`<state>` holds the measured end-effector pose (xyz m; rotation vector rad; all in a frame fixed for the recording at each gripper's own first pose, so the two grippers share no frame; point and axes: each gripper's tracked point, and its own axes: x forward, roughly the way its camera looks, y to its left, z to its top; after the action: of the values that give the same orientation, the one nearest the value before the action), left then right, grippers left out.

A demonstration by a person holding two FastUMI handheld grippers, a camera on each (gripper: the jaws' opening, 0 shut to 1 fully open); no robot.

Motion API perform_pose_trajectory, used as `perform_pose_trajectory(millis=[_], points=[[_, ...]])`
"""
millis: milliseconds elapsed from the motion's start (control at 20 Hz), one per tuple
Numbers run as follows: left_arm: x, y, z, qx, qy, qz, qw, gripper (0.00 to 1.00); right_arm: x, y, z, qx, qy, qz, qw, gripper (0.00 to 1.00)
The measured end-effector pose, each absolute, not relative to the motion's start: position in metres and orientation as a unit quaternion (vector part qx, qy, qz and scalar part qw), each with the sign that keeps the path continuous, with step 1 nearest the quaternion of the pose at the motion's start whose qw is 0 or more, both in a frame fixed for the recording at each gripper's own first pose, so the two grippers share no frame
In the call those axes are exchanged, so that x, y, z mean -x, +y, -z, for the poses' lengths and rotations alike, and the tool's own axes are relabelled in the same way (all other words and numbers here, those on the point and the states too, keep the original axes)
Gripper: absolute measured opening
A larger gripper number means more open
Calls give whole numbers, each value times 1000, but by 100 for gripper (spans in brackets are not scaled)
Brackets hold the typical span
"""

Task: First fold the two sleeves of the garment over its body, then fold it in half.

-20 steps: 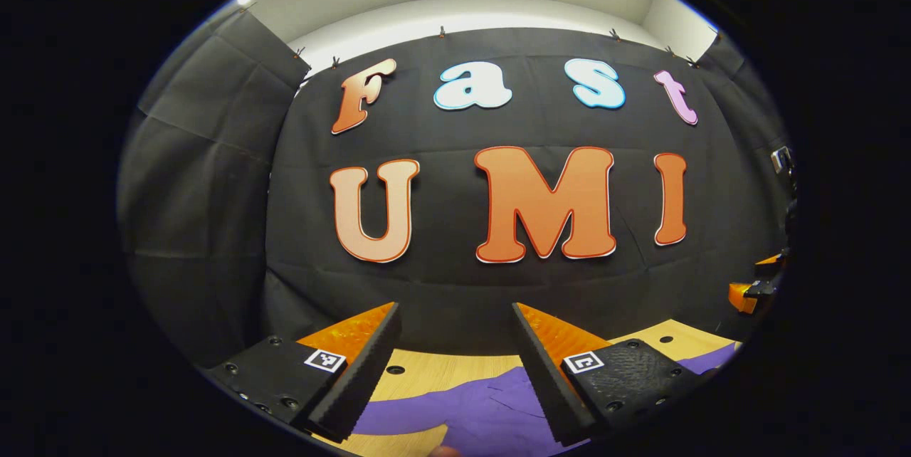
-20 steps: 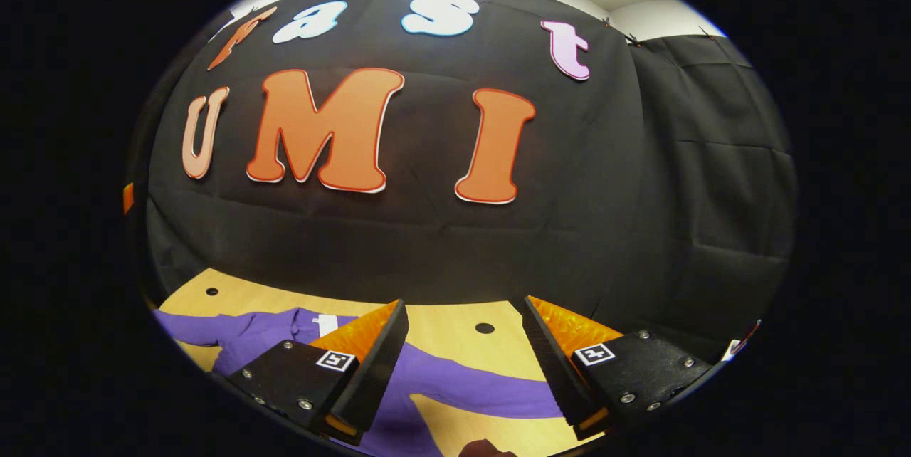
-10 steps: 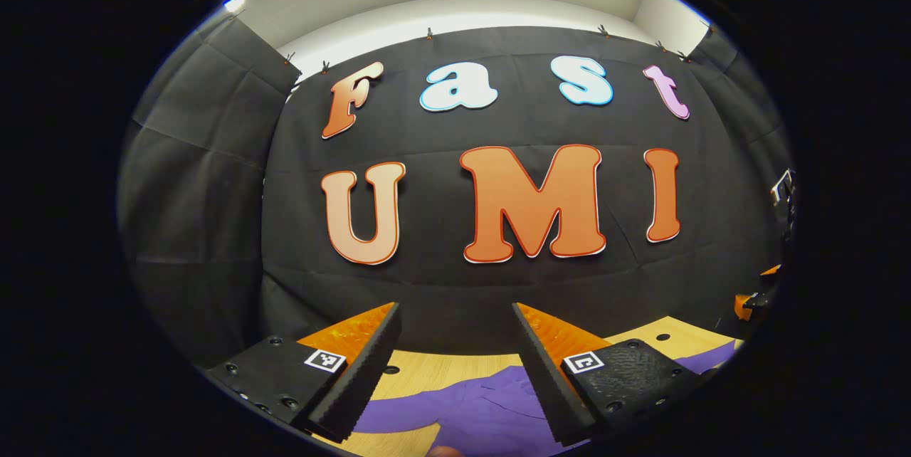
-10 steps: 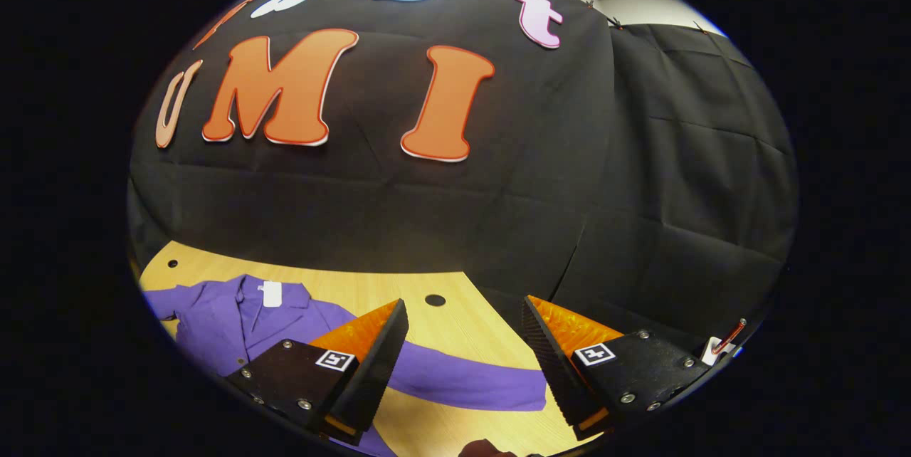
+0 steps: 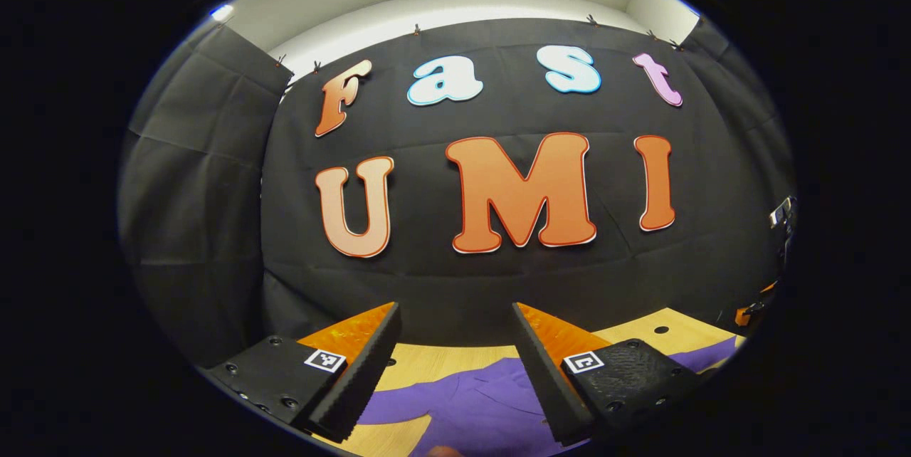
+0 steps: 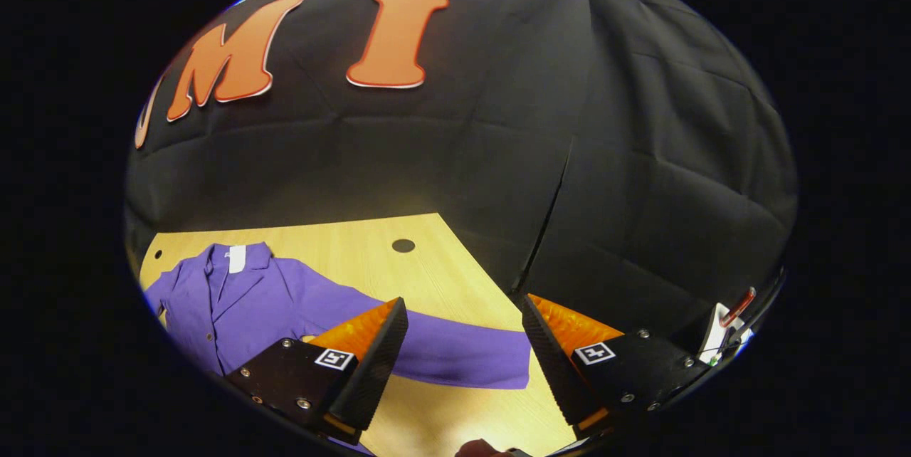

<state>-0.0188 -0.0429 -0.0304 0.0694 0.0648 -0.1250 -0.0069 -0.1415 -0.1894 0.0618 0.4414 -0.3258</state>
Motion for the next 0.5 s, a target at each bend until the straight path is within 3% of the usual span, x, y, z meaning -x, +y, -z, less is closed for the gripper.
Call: perform_pose_trajectory(millis=[500], points=[[34, -81, 44, -68, 53, 74, 994, 100, 6, -188, 273, -56, 303, 154, 939, 97]])
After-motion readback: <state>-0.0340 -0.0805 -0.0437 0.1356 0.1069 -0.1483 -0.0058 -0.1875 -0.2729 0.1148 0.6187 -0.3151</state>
